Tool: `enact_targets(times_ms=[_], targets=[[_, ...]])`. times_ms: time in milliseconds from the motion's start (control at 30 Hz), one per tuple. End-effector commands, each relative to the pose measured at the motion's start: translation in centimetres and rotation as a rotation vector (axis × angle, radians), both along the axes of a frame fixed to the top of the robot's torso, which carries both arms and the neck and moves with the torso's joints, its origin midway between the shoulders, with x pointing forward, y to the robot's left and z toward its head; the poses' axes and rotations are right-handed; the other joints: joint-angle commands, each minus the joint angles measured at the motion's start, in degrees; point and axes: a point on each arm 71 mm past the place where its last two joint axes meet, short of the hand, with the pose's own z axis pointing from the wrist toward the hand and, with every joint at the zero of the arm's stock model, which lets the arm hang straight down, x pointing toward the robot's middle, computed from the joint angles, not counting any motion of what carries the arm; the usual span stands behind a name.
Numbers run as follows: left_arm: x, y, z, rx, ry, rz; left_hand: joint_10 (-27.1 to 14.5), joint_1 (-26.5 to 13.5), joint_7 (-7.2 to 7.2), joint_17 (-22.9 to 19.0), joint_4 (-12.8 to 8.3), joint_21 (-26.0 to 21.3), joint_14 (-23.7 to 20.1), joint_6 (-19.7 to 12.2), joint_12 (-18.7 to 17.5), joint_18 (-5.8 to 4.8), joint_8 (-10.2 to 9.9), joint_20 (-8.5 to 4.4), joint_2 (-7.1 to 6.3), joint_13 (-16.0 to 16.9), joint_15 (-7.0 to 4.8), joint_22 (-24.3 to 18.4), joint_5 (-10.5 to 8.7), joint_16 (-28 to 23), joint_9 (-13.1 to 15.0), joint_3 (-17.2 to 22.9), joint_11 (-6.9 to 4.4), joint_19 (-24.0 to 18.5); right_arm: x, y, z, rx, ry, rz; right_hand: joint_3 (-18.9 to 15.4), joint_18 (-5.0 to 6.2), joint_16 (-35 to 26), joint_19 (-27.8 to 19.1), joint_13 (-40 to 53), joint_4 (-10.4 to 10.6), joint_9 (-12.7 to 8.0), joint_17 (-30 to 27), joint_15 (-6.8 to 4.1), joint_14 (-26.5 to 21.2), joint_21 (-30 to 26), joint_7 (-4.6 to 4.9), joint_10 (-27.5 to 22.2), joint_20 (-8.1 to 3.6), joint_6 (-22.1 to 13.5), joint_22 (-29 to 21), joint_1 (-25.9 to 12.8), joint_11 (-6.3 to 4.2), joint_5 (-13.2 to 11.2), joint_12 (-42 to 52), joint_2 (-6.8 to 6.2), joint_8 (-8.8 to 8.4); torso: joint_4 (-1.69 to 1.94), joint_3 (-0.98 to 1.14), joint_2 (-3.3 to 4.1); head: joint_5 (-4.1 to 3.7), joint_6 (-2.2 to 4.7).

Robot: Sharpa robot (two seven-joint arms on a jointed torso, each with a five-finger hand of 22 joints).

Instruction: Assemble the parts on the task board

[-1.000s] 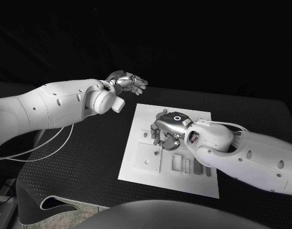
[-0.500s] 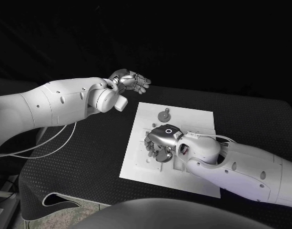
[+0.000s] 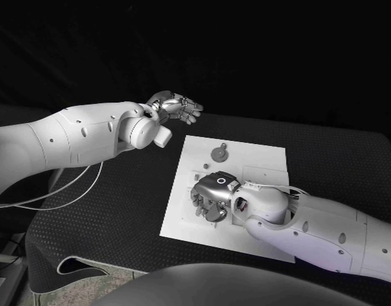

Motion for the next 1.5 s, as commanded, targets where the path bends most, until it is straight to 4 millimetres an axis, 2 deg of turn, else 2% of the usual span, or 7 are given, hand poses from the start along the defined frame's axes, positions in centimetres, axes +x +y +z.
enact_targets(times_ms=[33, 1133, 1333, 1500], targets=[[0.0, -0.2, 0.2, -0.011, -0.003, -0.014, 0.2, -0.2, 0.17, 0.1, 0.3, -0.3, 0.4, -0.1, 0.2, 1.10, 0.3, -0.14, 0.28, -0.1, 0.03, 0.1, 0.08, -0.4, -0.1, -0.1, 0.39, 0.4, -0.2, 0.2, -0.1, -0.018, -0.007, 0.015, 0.1, 4.85, 0.1, 0.2, 2.9, 0.1, 0.1, -0.1, -0.54, 0.0, 0.4, -0.17, 1.7, -0.14, 0.4, 0.8, 0.3, -0.52, 0.1, 2.1, 0.67, 0.17, -0.01, -0.05, 0.00, 0.21, -0.03], [0.1, -0.3, 0.2, -0.012, -0.003, -0.017, 0.2, -0.3, 0.18, 0.3, 0.3, -0.4, 0.4, -0.1, 0.2, 1.10, 0.3, -0.13, 0.30, -0.1, 0.04, 0.1, 0.08, -0.6, -0.1, -0.1, 0.40, 0.4, 0.0, 0.4, -1.9, -0.062, 0.013, 0.013, 0.3, 4.85, 0.0, 0.1, 3.0, -0.3, 0.4, -0.1, -0.51, -0.1, 0.4, -0.13, 1.5, -0.13, 0.2, 0.8, 0.0, -0.48, 0.1, 2.1, 0.76, 0.08, 0.00, -0.02, 0.00, 0.34, -0.07], [0.1, -0.3, 0.1, -0.012, -0.002, -0.017, 0.2, -0.3, 0.18, 0.3, 0.3, -0.4, 0.4, -0.1, 0.2, 1.10, 0.3, -0.12, 0.31, -0.1, 0.04, 0.2, 0.08, -0.6, -0.1, -0.1, 0.40, 0.4, -0.1, 0.5, -2.0, -0.041, 0.030, 0.011, 1.3, 4.85, -0.3, -0.4, 3.0, -0.6, 0.5, -0.4, -0.12, -0.4, 0.1, 0.27, 0.4, 0.09, -0.7, 0.7, -0.8, -0.06, 0.1, 1.6, -0.41, -0.61, 0.02, -0.04, 0.00, 0.36, -0.07], [0.1, -0.3, 0.1, -0.012, -0.001, -0.019, 0.2, -0.3, 0.18, 0.3, 0.4, -0.4, 0.4, -0.1, 0.2, 1.10, 0.3, -0.12, 0.31, -0.1, 0.04, 0.2, 0.09, -0.6, -0.1, -0.1, 0.40, 0.4, -0.1, 0.4, -2.0, -0.036, 0.047, 0.006, -0.5, 4.85, -0.5, -1.0, 2.7, -1.3, 0.4, -0.5, 0.61, -0.8, 0.2, 0.98, -1.5, 0.41, -2.2, 0.9, -2.8, 0.68, 0.3, 0.7, -2.10, -1.73, 0.02, -0.09, -0.02, 0.39, -0.07]])
